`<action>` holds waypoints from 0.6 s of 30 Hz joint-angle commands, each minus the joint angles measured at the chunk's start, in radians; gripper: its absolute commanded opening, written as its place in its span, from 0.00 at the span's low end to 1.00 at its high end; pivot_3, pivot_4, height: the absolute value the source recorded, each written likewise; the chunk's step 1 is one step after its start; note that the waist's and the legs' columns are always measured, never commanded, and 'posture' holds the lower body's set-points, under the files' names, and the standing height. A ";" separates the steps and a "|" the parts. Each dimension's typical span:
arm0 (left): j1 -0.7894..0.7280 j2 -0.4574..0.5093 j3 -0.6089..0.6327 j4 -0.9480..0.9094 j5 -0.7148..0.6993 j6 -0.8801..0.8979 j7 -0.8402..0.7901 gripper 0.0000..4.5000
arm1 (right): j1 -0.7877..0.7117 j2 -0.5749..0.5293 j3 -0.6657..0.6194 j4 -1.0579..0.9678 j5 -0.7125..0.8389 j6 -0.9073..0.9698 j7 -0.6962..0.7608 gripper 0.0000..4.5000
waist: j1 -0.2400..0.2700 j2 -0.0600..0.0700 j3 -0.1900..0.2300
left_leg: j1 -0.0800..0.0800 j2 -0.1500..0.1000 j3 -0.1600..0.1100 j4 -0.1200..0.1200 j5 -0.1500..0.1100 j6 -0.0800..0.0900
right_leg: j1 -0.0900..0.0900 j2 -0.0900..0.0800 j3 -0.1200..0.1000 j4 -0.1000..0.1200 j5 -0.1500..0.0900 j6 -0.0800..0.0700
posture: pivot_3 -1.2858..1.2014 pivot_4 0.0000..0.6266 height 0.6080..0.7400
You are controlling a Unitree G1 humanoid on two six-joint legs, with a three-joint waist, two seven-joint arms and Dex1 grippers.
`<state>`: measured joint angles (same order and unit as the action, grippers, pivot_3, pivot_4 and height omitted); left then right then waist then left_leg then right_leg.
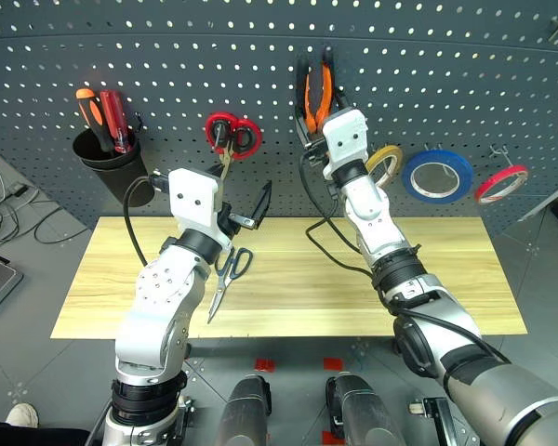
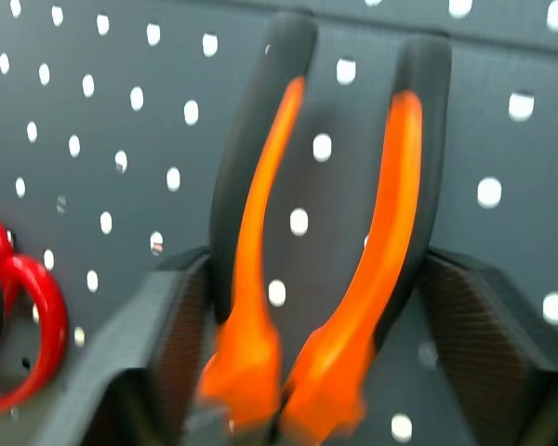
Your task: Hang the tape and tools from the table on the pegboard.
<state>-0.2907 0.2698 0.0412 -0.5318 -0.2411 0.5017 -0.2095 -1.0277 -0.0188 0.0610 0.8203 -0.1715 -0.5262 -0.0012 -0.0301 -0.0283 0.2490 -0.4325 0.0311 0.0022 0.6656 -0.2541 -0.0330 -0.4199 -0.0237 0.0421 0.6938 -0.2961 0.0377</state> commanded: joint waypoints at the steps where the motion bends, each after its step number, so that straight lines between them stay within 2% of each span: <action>1: 0.011 -0.008 -0.018 -0.055 -0.006 0.001 -0.003 1.00 | 0.005 0.001 -0.008 -0.052 0.014 0.008 -0.008 0.99 | 0.001 0.000 0.000 | 0.000 0.000 0.000 0.000 0.000 0.000 | 0.000 0.000 0.000 0.000 0.000 0.000 | 0.53 0.44 1.00; 10: 0.020 -0.012 -0.021 -0.061 -0.008 0.003 -0.004 1.00 | 0.047 0.006 -0.008 -0.133 0.037 0.044 0.008 0.99 | 0.000 0.000 0.000 | 0.000 0.000 0.000 0.000 0.000 0.000 | 0.000 0.000 0.000 -0.003 0.000 0.000 | 0.52 0.42 1.00; 14: 0.049 -0.005 -0.018 -0.088 -0.019 0.020 -0.010 1.00 | 0.144 -0.018 -0.007 -0.332 0.140 0.135 0.151 0.99 | 0.001 0.000 0.000 | 0.000 0.000 0.000 0.000 0.000 0.000 | 0.000 0.000 0.000 -0.004 0.000 0.000 | 0.52 0.43 1.00; 18: 0.079 -0.015 -0.008 -0.113 -0.038 0.046 0.001 1.00 | 0.226 -0.064 -0.003 -0.527 0.177 0.242 0.231 0.99 | 0.001 0.000 0.000 | 0.000 0.000 -0.001 0.000 -0.001 0.002 | 0.000 -0.001 0.000 -0.004 0.000 0.000 | 0.52 0.44 1.00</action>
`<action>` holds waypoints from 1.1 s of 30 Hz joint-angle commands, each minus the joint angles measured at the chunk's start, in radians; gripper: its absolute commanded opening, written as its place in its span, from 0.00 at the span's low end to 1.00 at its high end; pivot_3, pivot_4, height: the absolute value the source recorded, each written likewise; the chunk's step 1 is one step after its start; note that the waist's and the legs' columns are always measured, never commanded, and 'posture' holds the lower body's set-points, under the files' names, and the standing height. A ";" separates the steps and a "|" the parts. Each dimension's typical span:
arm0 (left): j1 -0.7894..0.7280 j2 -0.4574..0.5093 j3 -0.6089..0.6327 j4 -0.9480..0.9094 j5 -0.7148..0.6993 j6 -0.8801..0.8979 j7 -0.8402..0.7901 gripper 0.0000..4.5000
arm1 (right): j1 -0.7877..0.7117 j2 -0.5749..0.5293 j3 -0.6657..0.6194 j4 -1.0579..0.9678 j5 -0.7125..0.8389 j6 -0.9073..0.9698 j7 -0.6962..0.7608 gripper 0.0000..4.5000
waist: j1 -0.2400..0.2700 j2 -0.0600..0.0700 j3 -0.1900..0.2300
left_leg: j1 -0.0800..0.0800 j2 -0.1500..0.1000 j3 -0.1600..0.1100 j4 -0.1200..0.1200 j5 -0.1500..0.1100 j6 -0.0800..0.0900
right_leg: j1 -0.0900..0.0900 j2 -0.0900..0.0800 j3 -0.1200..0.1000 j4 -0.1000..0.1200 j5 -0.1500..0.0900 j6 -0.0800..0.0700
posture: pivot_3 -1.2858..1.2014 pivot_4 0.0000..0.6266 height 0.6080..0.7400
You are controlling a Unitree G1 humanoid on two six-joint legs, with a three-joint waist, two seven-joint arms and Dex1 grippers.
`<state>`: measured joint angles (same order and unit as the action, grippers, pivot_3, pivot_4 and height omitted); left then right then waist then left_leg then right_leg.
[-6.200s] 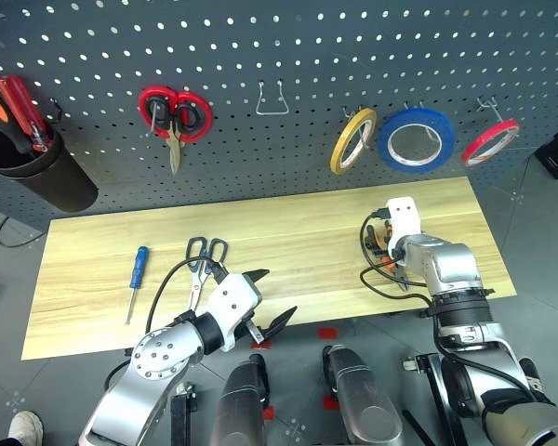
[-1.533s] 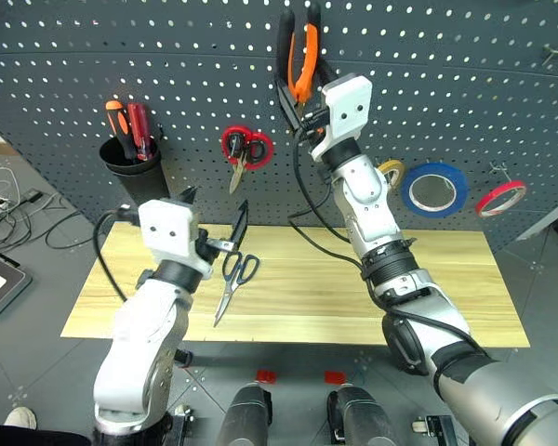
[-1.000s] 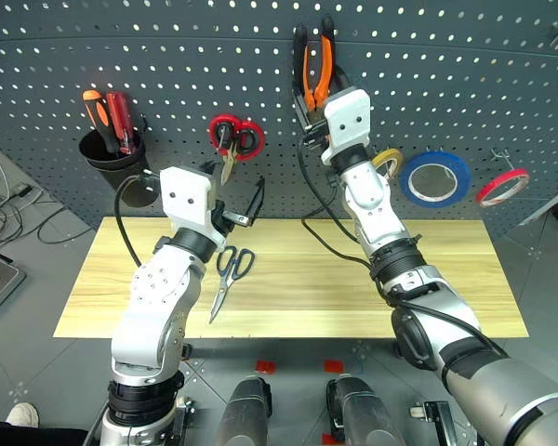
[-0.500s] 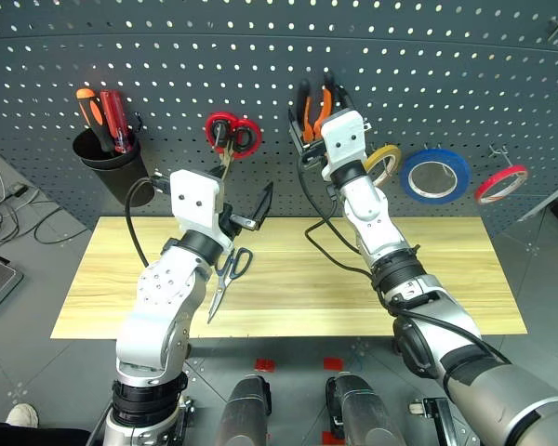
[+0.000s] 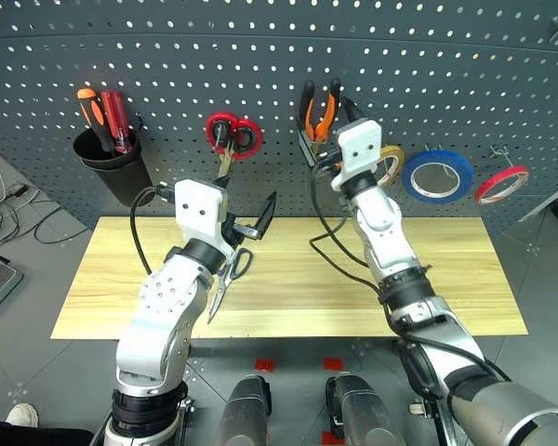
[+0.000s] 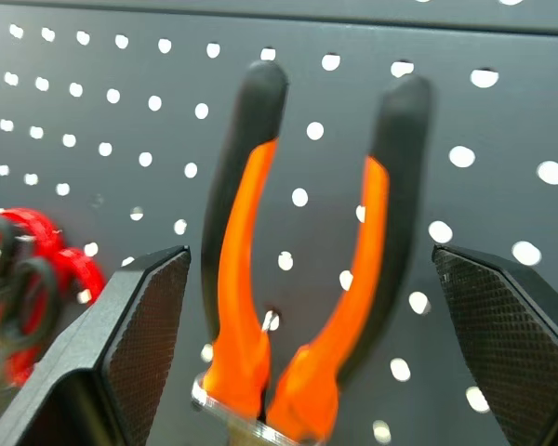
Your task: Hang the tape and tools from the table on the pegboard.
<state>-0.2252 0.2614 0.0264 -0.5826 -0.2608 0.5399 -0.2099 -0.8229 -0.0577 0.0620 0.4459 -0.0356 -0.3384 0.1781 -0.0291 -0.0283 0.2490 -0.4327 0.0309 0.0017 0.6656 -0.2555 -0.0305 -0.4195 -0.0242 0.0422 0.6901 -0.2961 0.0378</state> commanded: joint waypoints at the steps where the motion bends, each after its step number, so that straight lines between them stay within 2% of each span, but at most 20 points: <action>1: 0.019 -0.006 0.006 -0.066 -0.020 0.010 0.002 1.00 | 0.032 -0.032 -0.003 -0.183 0.046 0.075 0.063 0.99 | -0.002 0.000 0.000 | 0.000 0.000 0.000 0.000 0.000 0.000 | 0.000 0.000 0.000 0.000 0.000 0.000 | 0.51 0.44 1.00; 7: 0.055 -0.017 -0.002 -0.082 -0.016 0.029 0.020 1.00 | 0.094 -0.088 -0.010 -0.361 0.111 0.204 0.149 0.99 | -0.006 0.000 0.000 | 0.000 0.001 0.000 -0.001 -0.001 0.001 | 0.000 0.000 0.000 -0.001 0.000 0.000 | 0.50 0.45 1.00; 16: 0.104 -0.080 0.035 -0.051 0.000 0.173 0.140 1.00 | 0.273 -0.245 0.041 -0.596 0.346 0.389 0.512 0.99 | -0.009 0.002 0.014 | 0.001 0.000 -0.004 0.000 -0.001 0.002 | 0.005 0.000 0.000 -0.006 0.000 0.000 | 0.48 0.52 1.00; 21: 0.100 -0.072 0.052 0.052 0.012 0.247 0.163 1.00 | 0.418 -0.377 0.099 -0.577 0.389 0.335 0.779 0.99 | -0.016 0.004 0.046 | 0.007 -0.001 -0.008 0.000 -0.002 0.003 | 0.014 0.000 -0.002 -0.009 0.000 0.000 | 0.47 0.59 1.00; 25: 0.126 -0.041 0.066 0.100 0.012 0.276 0.137 1.00 | 0.432 -0.389 0.098 -0.525 0.402 0.313 0.854 0.99 | -0.032 0.004 0.077 | 0.007 -0.001 -0.009 0.001 -0.002 0.004 | 0.014 0.001 -0.002 -0.007 0.000 0.000 | 0.47 0.65 1.00; 27: 0.146 -0.019 0.067 0.131 0.025 0.273 0.125 1.00 | 0.430 -0.386 0.096 -0.506 0.406 0.306 0.879 0.99 | -0.037 0.005 0.088 | 0.007 0.000 -0.008 0.001 -0.002 0.004 | 0.014 0.001 -0.001 -0.008 0.000 0.000 | 0.47 0.65 1.00; 28: 0.150 -0.012 0.069 0.134 0.026 0.276 0.122 1.00 | 0.429 -0.385 0.094 -0.505 0.407 0.308 0.884 0.99 | -0.039 0.005 0.093 | 0.007 0.001 -0.008 0.000 -0.002 0.004 | 0.014 0.001 -0.002 -0.008 0.000 0.000 | 0.47 0.69 1.00; 33: 0.164 0.020 0.054 0.200 0.044 0.302 0.112 1.00 | 0.430 -0.367 0.103 -0.508 0.427 0.290 0.939 0.99 | -0.035 0.004 0.137 | 0.008 0.000 -0.008 0.002 -0.002 0.003 | 0.014 0.001 -0.002 -0.005 0.000 0.000 | 0.47 0.75 1.00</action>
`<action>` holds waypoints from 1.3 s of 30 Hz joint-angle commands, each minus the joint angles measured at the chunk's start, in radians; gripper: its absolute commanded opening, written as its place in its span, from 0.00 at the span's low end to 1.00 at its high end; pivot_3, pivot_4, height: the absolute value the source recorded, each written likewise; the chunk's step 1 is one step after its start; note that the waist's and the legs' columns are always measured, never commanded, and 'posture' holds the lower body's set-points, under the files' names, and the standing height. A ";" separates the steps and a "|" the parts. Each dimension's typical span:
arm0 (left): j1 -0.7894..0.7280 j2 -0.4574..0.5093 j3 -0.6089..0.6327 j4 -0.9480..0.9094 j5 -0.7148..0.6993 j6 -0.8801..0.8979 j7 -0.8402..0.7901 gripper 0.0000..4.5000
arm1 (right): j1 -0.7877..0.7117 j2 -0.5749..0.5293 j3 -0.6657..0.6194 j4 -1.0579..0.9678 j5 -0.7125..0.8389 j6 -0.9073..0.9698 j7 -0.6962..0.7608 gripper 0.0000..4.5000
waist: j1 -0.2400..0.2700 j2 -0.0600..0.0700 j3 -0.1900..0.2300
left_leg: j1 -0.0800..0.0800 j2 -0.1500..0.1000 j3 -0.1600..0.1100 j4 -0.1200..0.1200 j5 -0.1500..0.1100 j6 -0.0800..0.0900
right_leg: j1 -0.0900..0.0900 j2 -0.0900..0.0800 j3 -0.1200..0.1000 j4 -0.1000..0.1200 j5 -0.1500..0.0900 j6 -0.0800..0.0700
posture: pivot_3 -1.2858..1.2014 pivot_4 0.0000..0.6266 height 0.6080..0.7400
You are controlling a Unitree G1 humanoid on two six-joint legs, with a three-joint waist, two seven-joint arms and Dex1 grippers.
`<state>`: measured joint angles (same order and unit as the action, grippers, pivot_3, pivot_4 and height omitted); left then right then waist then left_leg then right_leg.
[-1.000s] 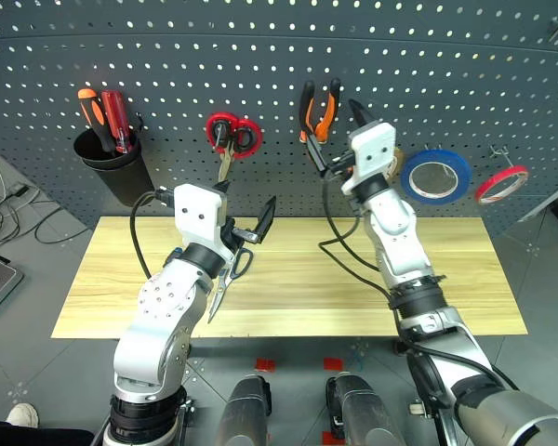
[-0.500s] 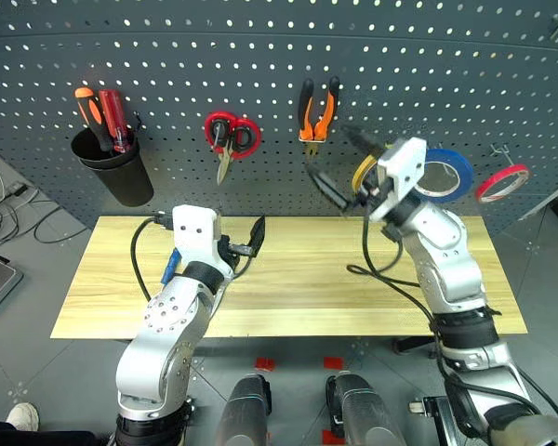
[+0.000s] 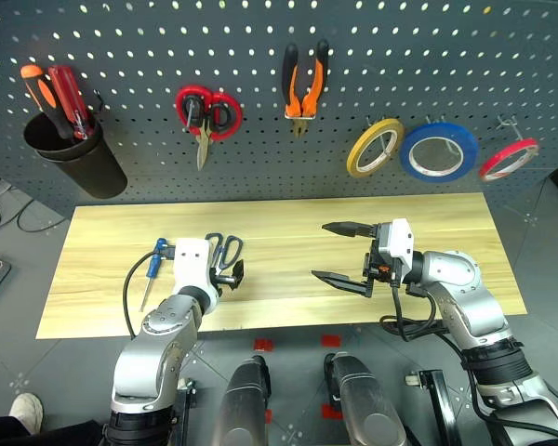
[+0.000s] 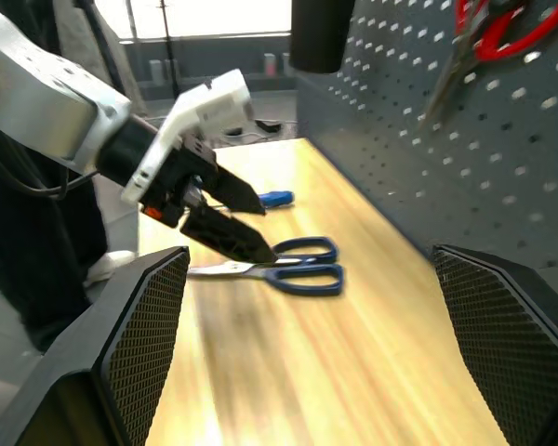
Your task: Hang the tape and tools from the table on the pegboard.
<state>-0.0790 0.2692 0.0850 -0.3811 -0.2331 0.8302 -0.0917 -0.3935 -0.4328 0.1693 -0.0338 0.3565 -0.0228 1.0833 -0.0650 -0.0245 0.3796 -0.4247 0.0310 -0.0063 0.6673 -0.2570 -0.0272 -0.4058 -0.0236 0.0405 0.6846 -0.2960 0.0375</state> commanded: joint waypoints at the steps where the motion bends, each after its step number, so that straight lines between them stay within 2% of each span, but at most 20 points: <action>1: 0.020 0.016 -0.008 0.000 0.019 0.017 -0.008 1.00 | 0.001 0.011 -0.004 -0.032 0.039 -0.024 0.040 0.99 | 0.002 0.001 0.013 | 0.000 0.000 0.000 0.001 0.000 0.000 | 0.000 0.000 0.000 0.000 0.000 0.000 | 0.47 0.75 1.00; 3: 0.024 0.018 -0.004 0.000 0.021 0.032 -0.008 1.00 | 0.002 0.017 -0.001 -0.051 0.051 -0.008 0.047 0.99 | 0.003 0.000 0.028 | 0.000 0.000 0.000 0.001 0.000 0.000 | 0.000 0.000 0.000 0.001 0.000 0.000 | 0.47 0.79 1.00; 11: -0.011 0.044 0.016 0.102 0.012 0.014 -0.061 1.00 | 0.003 0.063 0.015 -0.062 0.022 0.012 -0.003 0.99 | 0.006 0.002 0.065 | 0.000 0.000 0.000 0.007 0.000 0.000 | -0.001 -0.001 0.000 0.008 0.000 0.000 | 0.47 0.84 1.00; 21: -0.098 0.152 -0.007 0.255 0.027 -0.015 -0.173 1.00 | -0.009 0.078 0.012 -0.056 0.016 0.052 -0.062 0.99 | 0.006 0.007 0.074 | 0.000 0.000 0.005 0.008 0.000 -0.001 | -0.005 -0.001 0.001 0.011 0.000 0.001 | 0.47 0.85 1.00; 29: -0.156 0.181 -0.030 0.336 0.024 -0.023 -0.246 1.00 | -0.049 0.094 0.003 0.003 -0.033 0.041 -0.108 0.99 | 0.006 0.009 0.075 | 0.000 0.000 0.007 0.007 0.003 -0.005 | -0.006 -0.001 0.001 0.011 -0.001 0.001 | 0.47 0.84 1.00; 32: -0.167 0.178 -0.038 0.356 0.028 -0.038 -0.259 0.88 | -0.054 0.086 -0.001 0.028 -0.043 0.021 -0.107 1.00 | 0.008 0.009 0.075 | 0.000 0.000 0.007 0.006 0.003 -0.006 | -0.006 -0.001 0.001 0.011 -0.001 0.001 | 0.47 0.84 1.00; 39: -0.165 0.166 -0.038 0.351 0.030 -0.048 -0.266 0.41 | -0.068 0.087 -0.017 0.042 -0.044 0.040 -0.129 1.00 | 0.007 0.009 0.075 | 0.000 0.000 0.008 0.004 0.004 -0.007 | -0.007 -0.001 0.002 0.010 -0.001 0.001 | 0.47 0.83 1.00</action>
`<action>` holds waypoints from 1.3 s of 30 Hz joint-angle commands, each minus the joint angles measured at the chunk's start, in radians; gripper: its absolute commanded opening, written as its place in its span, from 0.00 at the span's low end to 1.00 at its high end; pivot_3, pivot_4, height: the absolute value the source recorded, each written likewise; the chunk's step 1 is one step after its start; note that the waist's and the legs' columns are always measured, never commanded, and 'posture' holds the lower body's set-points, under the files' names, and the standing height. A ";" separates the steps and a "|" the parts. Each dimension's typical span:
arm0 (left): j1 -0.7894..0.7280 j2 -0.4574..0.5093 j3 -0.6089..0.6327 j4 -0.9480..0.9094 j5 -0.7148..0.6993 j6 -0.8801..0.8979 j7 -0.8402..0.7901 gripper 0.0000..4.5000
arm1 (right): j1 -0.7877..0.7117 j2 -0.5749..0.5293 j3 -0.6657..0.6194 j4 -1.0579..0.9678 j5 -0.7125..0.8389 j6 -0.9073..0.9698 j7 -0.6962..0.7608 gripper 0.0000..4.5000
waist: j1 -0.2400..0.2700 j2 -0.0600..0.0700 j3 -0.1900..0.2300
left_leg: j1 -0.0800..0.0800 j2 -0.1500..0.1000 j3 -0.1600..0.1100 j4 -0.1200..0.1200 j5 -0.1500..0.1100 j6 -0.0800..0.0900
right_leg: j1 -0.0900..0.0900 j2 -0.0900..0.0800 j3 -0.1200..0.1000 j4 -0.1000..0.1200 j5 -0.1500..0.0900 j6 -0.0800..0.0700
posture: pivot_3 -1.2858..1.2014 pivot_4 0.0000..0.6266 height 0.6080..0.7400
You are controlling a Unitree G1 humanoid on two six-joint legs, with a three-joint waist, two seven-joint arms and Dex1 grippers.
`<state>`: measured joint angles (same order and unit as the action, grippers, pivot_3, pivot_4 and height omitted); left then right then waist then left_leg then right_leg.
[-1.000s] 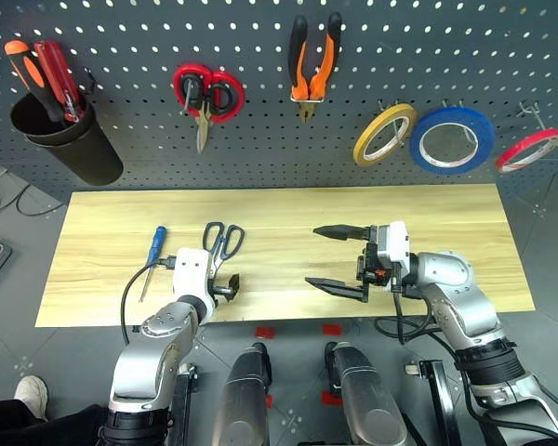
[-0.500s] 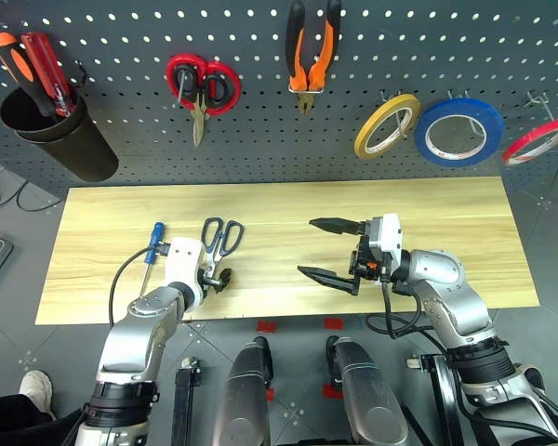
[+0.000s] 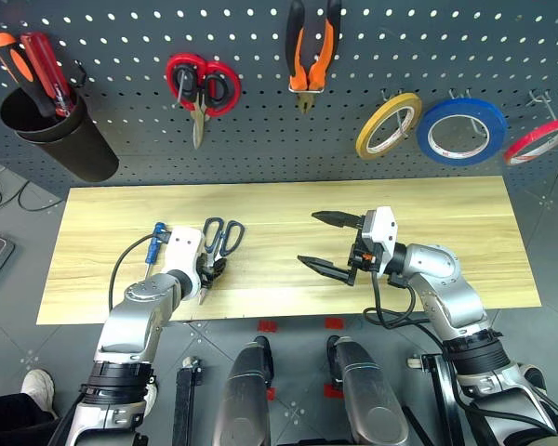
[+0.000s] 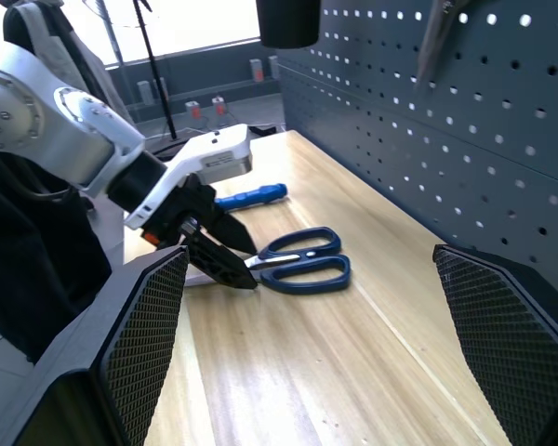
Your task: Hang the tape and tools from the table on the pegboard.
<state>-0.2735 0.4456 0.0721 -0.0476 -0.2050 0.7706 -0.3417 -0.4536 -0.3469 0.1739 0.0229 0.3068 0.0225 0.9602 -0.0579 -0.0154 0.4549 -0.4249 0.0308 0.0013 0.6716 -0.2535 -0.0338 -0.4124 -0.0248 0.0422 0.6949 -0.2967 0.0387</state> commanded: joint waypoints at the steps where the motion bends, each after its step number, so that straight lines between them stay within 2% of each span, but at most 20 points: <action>1: 0.031 -0.012 -0.024 0.017 0.002 0.009 -0.015 0.33 | -0.010 0.001 -0.022 -0.013 0.006 -0.007 -0.006 1.00 | 0.000 0.000 0.000 | 0.000 0.000 0.000 -0.001 0.000 -0.001 | 0.000 0.000 0.000 0.000 0.000 0.000 | 0.47 0.83 1.00; 2: 0.032 -0.013 -0.022 0.016 0.002 0.008 -0.016 0.26 | -0.011 0.000 -0.022 -0.012 0.007 -0.007 -0.006 1.00 | 0.000 0.000 0.000 | 0.000 0.000 0.000 -0.002 0.001 -0.001 | -0.001 0.000 0.000 0.000 0.000 0.000 | 0.47 0.83 1.00; 3: 0.033 -0.014 -0.022 0.014 0.003 0.007 -0.016 0.24 | -0.011 0.000 -0.023 -0.010 0.007 -0.011 -0.005 1.00 | 0.000 0.000 0.000 | 0.000 0.000 0.000 -0.003 0.001 -0.002 | -0.001 0.000 0.000 0.000 0.000 0.000 | 0.47 0.82 1.00; 8: 0.037 -0.018 -0.019 0.017 0.009 0.000 -0.019 0.24 | -0.016 0.004 -0.027 0.001 0.013 -0.018 0.003 1.00 | -0.001 0.000 0.000 | 0.002 0.000 0.000 -0.009 0.003 -0.005 | -0.001 0.000 0.000 -0.003 0.000 0.000 | 0.47 0.82 1.00; 14: 0.073 -0.021 -0.022 -0.043 0.016 0.008 -0.002 0.24 | -0.010 -0.001 -0.029 -0.010 0.011 -0.029 0.010 1.00 | -0.002 0.000 0.000 | 0.002 0.000 0.000 -0.009 0.003 -0.005 | -0.001 0.000 0.000 -0.005 0.000 0.000 | 0.47 0.75 1.00; 18: 0.126 -0.017 -0.044 -0.153 0.022 -0.008 0.000 0.24 | -0.002 -0.012 -0.041 -0.050 0.031 -0.029 0.019 1.00 | -0.002 0.000 -0.001 | 0.001 0.001 0.000 -0.010 0.003 -0.005 | -0.001 0.000 0.000 -0.006 0.000 0.000 | 0.46 0.70 1.00; 22: 0.220 -0.016 -0.081 -0.354 0.075 -0.046 0.049 0.24 | 0.031 -0.024 -0.076 -0.155 0.064 0.003 -0.018 1.00 | -0.002 -0.001 -0.004 | -0.003 0.001 -0.001 -0.010 0.003 -0.005 | -0.003 0.000 0.000 -0.009 0.000 0.000 | 0.46 0.65 1.00; 26: 0.300 -0.009 -0.134 -0.493 0.159 -0.101 0.102 0.24 | 0.059 -0.022 -0.104 -0.247 0.108 0.036 -0.051 1.00 | -0.002 -0.003 -0.008 | -0.009 0.001 -0.003 -0.009 0.003 -0.006 | -0.008 0.000 0.000 -0.010 0.001 0.000 | 0.46 0.57 1.00; 30: 0.310 -0.006 -0.174 -0.591 0.245 -0.162 0.144 0.24 | 0.074 -0.013 -0.135 -0.311 0.154 0.077 -0.100 1.00 | -0.002 -0.006 -0.027 | -0.010 0.001 -0.003 -0.010 0.003 -0.006 | -0.009 0.000 -0.001 -0.011 0.001 0.000 | 0.46 0.52 1.00; 36: 0.309 -0.030 -0.206 -0.564 0.313 -0.186 0.174 0.24 | 0.074 0.004 -0.134 -0.317 0.131 0.050 -0.144 1.00 | -0.007 -0.010 -0.062 | -0.010 0.000 -0.003 -0.010 0.003 -0.005 | -0.008 0.000 -0.002 -0.012 0.001 -0.001 | 0.45 0.46 1.00; 39: 0.286 -0.089 -0.140 -0.525 0.257 -0.160 0.175 0.24 | 0.071 0.007 -0.134 -0.310 0.119 0.044 -0.160 1.00 | -0.011 -0.010 -0.070 | -0.010 0.000 -0.002 -0.009 0.003 -0.005 | -0.008 0.000 -0.002 -0.012 0.002 -0.001 | 0.45 0.45 1.00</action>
<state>0.0179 0.3765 -0.1115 -0.5729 0.0776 0.6061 -0.1729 -0.3843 -0.3449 0.0528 -0.2599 0.4257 0.0921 0.8117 -0.0691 -0.0255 0.3847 -0.4350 0.0308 -0.0009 0.6625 -0.2501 -0.0388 -0.4206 -0.0244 0.0400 0.6832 -0.2943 0.0376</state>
